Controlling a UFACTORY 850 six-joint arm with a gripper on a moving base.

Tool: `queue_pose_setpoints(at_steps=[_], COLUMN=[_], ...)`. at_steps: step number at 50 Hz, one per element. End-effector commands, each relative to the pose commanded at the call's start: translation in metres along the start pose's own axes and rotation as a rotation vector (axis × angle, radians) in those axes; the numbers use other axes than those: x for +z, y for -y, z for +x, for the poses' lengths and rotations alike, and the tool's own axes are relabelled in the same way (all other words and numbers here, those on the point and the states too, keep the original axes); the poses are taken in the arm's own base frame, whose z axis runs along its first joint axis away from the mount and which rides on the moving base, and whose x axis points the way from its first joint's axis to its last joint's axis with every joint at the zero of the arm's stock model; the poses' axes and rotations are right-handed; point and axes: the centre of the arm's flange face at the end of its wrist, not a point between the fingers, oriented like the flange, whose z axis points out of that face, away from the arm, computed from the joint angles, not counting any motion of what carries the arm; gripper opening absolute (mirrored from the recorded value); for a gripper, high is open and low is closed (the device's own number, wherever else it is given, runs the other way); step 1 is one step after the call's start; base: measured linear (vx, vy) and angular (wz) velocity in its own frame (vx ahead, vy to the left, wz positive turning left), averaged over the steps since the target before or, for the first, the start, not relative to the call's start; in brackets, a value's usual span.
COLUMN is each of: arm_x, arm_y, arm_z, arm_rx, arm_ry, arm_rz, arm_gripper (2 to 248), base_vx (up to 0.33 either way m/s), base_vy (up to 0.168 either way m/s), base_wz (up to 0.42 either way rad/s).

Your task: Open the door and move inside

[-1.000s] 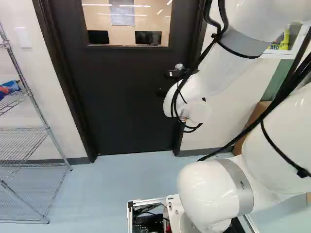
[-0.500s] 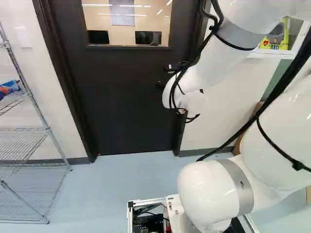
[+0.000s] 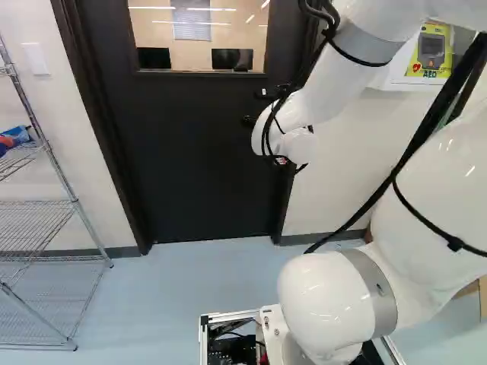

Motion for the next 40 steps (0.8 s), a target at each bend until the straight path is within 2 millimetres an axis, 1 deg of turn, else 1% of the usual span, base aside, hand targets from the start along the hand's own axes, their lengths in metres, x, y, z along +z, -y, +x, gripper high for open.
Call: queue_pose_setpoints(at_steps=[26,40], arm_x=[0.050,0.078], arm_y=[0.005,0.011], arm_z=[0.033,0.043], arm_rx=[-0.001,-0.002], arm_ry=[-0.050,-0.023], arm_rz=[0.011,0.022], arm_gripper=[247,247], base_vx=[0.000,0.000], base_vy=[0.000,0.000], base_wz=[0.000,0.000])
